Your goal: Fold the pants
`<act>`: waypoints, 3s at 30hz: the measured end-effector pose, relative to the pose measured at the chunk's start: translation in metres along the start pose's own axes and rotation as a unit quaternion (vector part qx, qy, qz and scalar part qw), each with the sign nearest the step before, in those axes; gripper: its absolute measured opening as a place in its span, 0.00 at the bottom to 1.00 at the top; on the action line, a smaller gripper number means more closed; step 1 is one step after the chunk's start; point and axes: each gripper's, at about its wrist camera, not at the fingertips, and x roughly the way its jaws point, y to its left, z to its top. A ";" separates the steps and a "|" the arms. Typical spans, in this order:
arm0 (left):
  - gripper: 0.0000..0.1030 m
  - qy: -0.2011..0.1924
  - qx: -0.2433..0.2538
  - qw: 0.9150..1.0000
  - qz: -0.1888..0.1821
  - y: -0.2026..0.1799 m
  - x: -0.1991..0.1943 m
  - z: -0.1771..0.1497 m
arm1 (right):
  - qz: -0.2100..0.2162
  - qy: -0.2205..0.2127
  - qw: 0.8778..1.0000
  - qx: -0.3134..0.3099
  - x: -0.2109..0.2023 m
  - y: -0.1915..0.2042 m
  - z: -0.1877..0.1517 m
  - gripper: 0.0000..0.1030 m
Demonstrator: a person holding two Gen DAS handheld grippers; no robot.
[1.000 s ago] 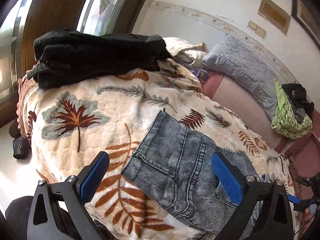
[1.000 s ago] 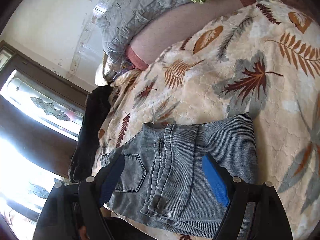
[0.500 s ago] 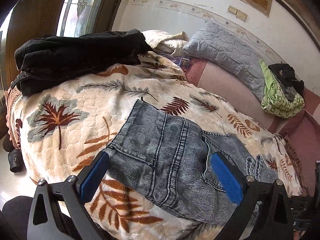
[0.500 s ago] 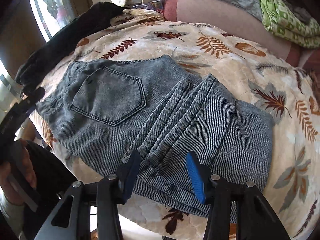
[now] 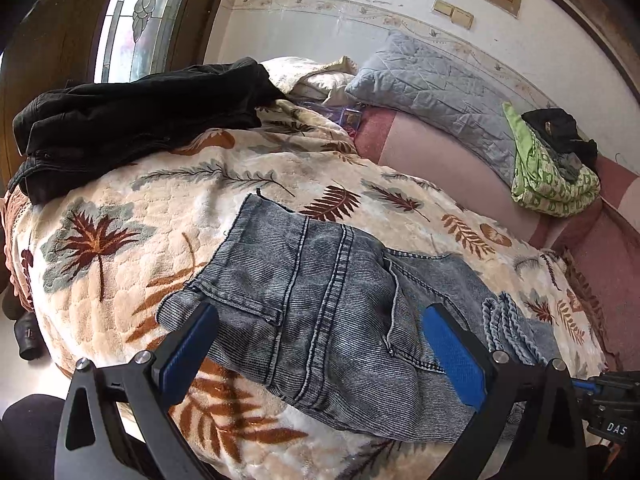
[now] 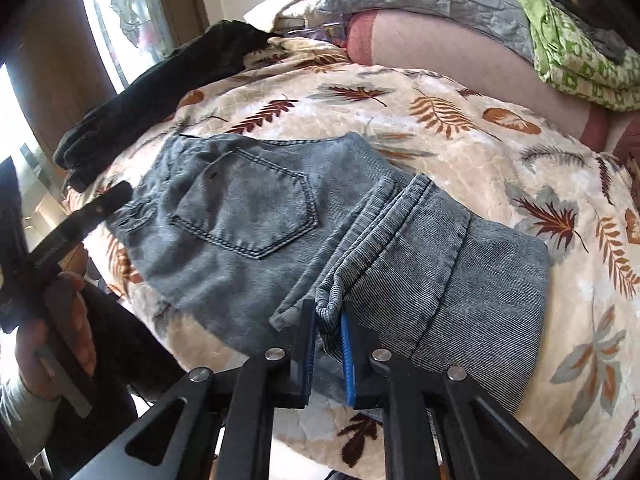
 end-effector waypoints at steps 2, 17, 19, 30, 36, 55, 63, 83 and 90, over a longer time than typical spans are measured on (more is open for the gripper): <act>0.99 0.000 0.005 1.000 -0.001 -0.004 0.000 -0.001 | 0.001 0.013 1.000 -0.016 0.011 0.008 -0.006 0.12; 0.99 0.033 0.100 0.991 -0.083 -0.090 -0.004 0.005 | 0.182 -0.055 0.953 0.234 -0.011 -0.103 -0.010 0.66; 0.99 0.050 0.119 0.985 -0.113 -0.121 0.000 0.003 | 0.201 -0.068 0.929 0.304 -0.007 -0.151 -0.006 0.66; 0.99 0.216 0.238 0.942 -0.099 -0.199 0.081 -0.070 | 0.293 -0.039 0.833 0.467 0.091 -0.263 -0.007 0.66; 0.99 0.217 0.244 0.941 -0.094 -0.200 0.077 -0.073 | 0.331 -0.068 0.828 0.448 0.060 -0.258 -0.007 0.66; 0.99 0.203 0.162 0.959 -0.112 -0.155 0.045 -0.055 | 0.290 0.015 0.856 0.428 0.032 -0.179 -0.080 0.77; 0.99 0.141 0.101 0.977 -0.122 -0.100 0.003 -0.031 | 0.311 -0.020 0.877 0.366 0.011 -0.143 -0.040 0.78; 0.99 0.039 -0.033 0.992 -0.113 -0.004 -0.017 -0.007 | 0.280 0.031 0.910 0.304 0.034 -0.077 0.031 0.79; 0.99 0.022 -0.071 0.995 -0.069 0.027 -0.017 -0.005 | 0.272 0.084 0.907 0.311 0.071 -0.062 0.024 0.79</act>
